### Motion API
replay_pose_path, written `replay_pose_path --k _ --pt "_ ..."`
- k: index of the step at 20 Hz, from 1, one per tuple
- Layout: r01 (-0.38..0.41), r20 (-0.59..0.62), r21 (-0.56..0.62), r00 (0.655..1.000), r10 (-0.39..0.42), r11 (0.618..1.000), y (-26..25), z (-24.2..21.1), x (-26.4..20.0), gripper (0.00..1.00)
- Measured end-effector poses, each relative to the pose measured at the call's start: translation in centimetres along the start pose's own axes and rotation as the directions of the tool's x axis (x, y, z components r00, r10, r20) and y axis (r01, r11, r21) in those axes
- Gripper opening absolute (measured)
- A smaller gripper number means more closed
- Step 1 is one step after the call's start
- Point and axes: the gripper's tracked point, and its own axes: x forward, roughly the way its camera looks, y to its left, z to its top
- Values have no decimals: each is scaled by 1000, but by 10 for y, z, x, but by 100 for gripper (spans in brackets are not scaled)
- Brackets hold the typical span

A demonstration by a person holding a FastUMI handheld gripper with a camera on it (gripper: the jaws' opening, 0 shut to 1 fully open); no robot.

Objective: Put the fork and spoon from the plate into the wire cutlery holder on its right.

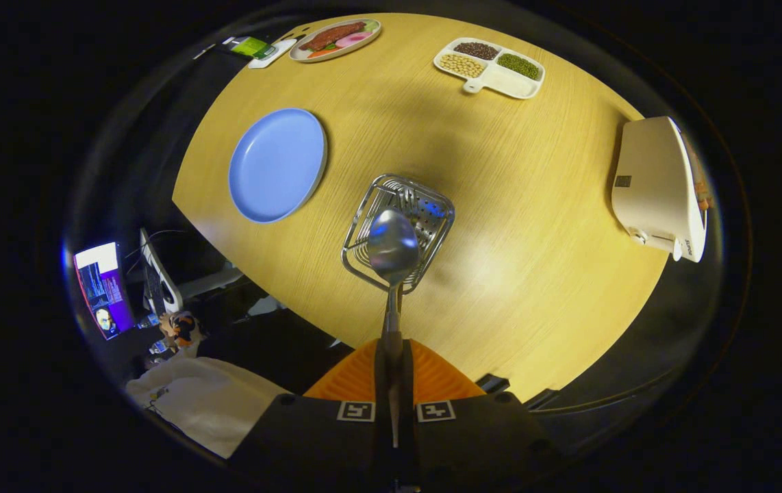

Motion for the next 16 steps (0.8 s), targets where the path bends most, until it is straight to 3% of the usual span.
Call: replay_pose_path --k 7,11,13,14,16 --pt "-21 -36 47 999 23 999 -5 20 12 9" --pt "-96 34 123 995 93 988 7 46 9 16" --pt "-126 99 120 989 114 985 13 53 -1 38" --pt "-140 133 119 983 124 983 16 57 -7 64" --pt "-168 197 123 970 142 978 21 59 -16 79"
